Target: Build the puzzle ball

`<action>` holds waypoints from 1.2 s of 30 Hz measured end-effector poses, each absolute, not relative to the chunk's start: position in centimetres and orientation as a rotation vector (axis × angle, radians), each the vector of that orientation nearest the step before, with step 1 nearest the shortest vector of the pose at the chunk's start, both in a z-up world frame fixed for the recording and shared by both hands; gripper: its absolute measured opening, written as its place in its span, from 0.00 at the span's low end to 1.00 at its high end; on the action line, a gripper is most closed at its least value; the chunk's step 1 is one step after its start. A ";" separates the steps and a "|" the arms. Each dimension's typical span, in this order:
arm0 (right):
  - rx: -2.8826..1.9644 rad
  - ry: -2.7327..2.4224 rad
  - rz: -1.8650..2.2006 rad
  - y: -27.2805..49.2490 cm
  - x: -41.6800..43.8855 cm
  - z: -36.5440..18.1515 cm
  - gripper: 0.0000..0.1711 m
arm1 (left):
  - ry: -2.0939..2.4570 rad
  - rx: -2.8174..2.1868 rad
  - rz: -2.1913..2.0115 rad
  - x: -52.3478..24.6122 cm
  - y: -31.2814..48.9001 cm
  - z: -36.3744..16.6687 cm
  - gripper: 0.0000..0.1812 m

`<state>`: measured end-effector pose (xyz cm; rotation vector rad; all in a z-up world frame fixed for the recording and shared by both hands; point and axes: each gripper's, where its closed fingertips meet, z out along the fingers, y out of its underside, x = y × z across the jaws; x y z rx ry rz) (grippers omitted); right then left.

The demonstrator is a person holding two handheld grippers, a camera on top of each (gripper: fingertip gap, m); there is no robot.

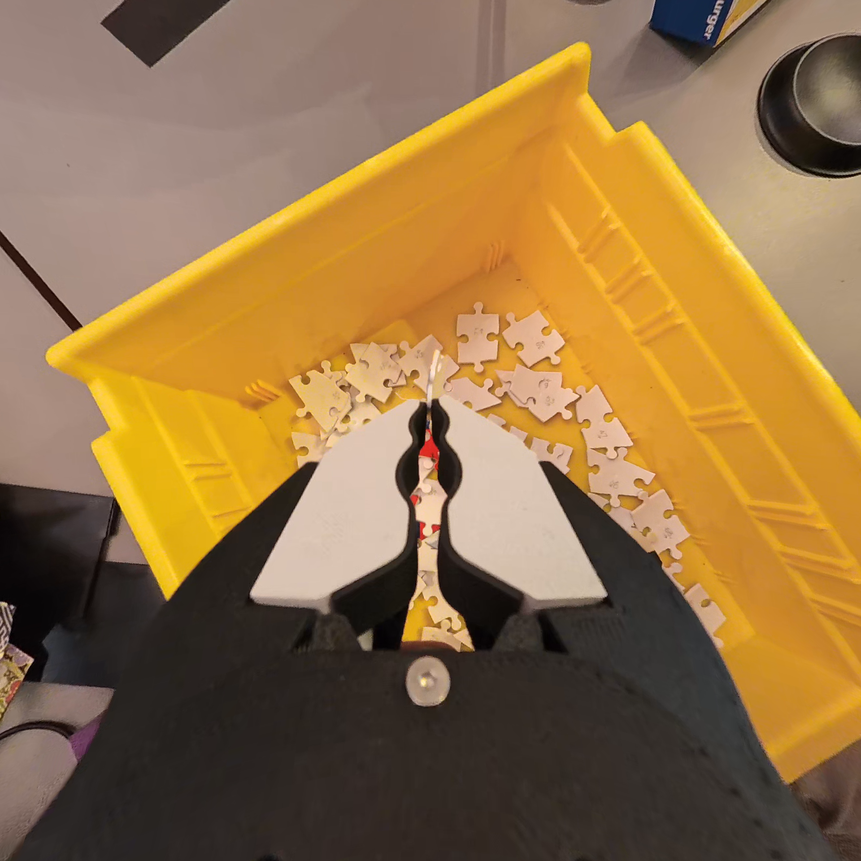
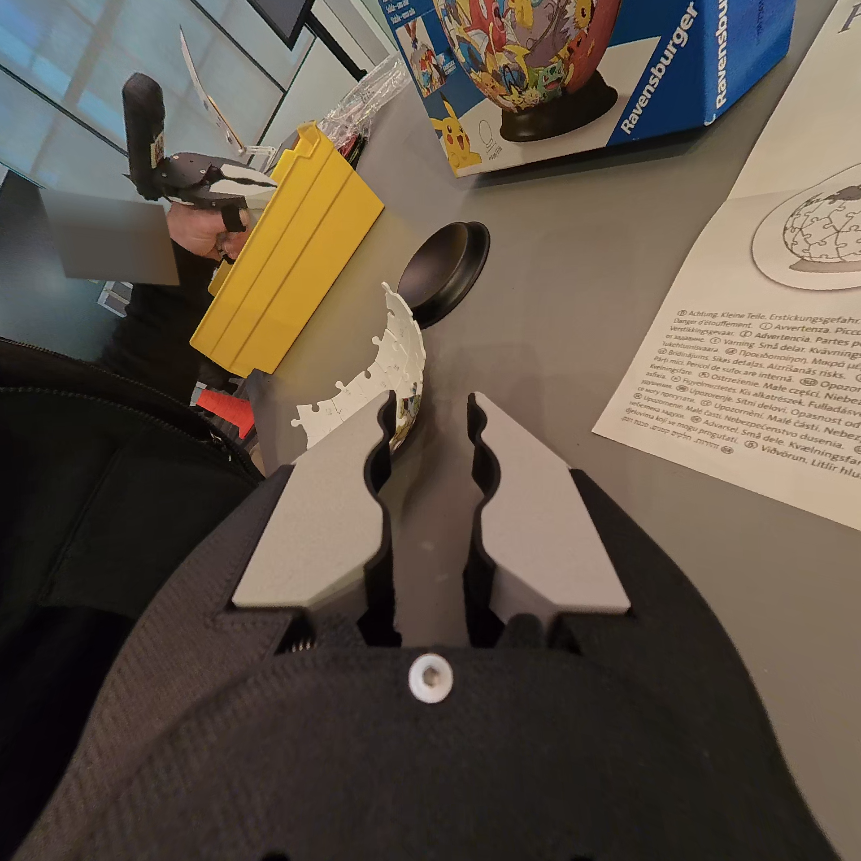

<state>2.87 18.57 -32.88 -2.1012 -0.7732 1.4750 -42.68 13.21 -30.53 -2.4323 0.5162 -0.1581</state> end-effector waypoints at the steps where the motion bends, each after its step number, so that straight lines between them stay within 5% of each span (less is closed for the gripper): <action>1: -2.102 -0.773 1.475 18.6 2.9 -32.9 0.17 | 0.505 -2.432 -0.161 -42.7 13.2 -30.6 0.01; 14: -2.099 -0.776 1.478 18.5 2.9 -32.8 0.17 | 0.382 -2.407 -0.165 -42.8 13.4 -31.2 0.01; 22: -2.101 -0.776 1.474 18.5 2.9 -32.9 0.17 | 0.153 -2.238 -0.538 -41.2 14.2 -30.0 0.00; 27: -2.101 -0.776 1.476 18.5 2.9 -32.9 0.17 | 0.267 -2.291 -0.465 -41.3 13.5 -30.8 0.02; 33: -2.100 -0.775 1.474 18.5 2.9 -32.9 0.17 | 0.657 -2.516 -0.078 -40.4 12.8 -36.3 0.23; 36: -2.100 -0.776 1.472 18.5 2.9 -32.9 0.17 | 0.735 -2.525 0.014 -40.0 13.3 -37.5 0.15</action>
